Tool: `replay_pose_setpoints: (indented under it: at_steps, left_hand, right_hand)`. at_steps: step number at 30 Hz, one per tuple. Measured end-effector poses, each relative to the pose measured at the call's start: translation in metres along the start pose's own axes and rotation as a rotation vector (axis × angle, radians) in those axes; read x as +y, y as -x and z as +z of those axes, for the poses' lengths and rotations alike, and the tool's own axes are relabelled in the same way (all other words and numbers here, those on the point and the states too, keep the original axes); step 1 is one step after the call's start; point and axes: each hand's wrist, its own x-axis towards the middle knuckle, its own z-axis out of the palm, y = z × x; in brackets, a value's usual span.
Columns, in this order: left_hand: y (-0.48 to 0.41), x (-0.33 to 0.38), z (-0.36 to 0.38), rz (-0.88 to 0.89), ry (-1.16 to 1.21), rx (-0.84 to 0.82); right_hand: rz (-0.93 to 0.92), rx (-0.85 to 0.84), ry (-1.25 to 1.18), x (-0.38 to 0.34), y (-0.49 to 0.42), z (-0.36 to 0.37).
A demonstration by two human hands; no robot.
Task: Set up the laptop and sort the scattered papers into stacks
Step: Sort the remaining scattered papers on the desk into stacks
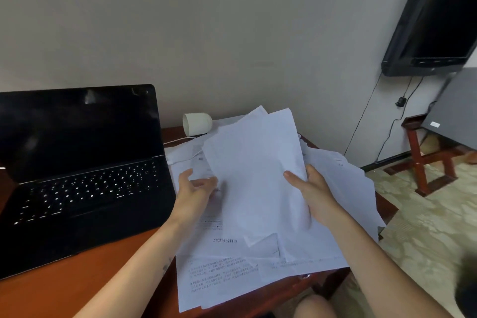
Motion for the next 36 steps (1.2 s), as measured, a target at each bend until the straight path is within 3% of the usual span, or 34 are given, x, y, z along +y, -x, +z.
replay_pose_setpoints:
  at_steps: [5, 9, 11, 15, 17, 19, 22, 28, 33, 36]
  left_hand:
    - [-0.003, 0.004, 0.016, -0.063, 0.012, -0.128]
    - [-0.014, 0.003, 0.021, -0.105, 0.155, -0.258]
    - [-0.019, -0.002, 0.023, -0.058, 0.114, -0.206]
    - [-0.027, -0.008, 0.013, 0.059, -0.041, -0.048]
    - [-0.032, -0.010, 0.003, 0.126, -0.127, -0.031]
    - [-0.035, -0.013, -0.007, 0.166, -0.202, -0.050]
    - [-0.035, -0.018, -0.013, 0.201, -0.291, -0.039]
    - [-0.030, -0.026, -0.014, 0.293, -0.311, -0.002]
    - [-0.029, -0.026, -0.014, 0.332, -0.302, 0.000]
    - [-0.030, -0.025, -0.015, 0.334, -0.273, 0.022]
  right_hand:
    - [-0.006, -0.011, -0.142, -0.006, 0.000, 0.001]
    - [0.002, -0.043, 0.024, 0.000, 0.000, 0.000]
    - [0.019, -0.051, 0.124, 0.003, -0.001, 0.000]
    - [-0.042, 0.146, 0.315, 0.009, -0.009, -0.015]
    - [-0.077, 0.266, 0.594, 0.013, -0.012, -0.029]
    - [-0.013, 0.345, 1.042, 0.016, -0.013, -0.040]
    - [0.220, 0.262, 1.297, 0.017, -0.011, -0.043]
    - [0.284, 0.254, 1.272, 0.008, -0.022, -0.048]
    - [0.301, 0.302, 0.957, 0.006, -0.025, -0.060]
    - [0.248, 0.332, 0.620, 0.008, -0.025, -0.067]
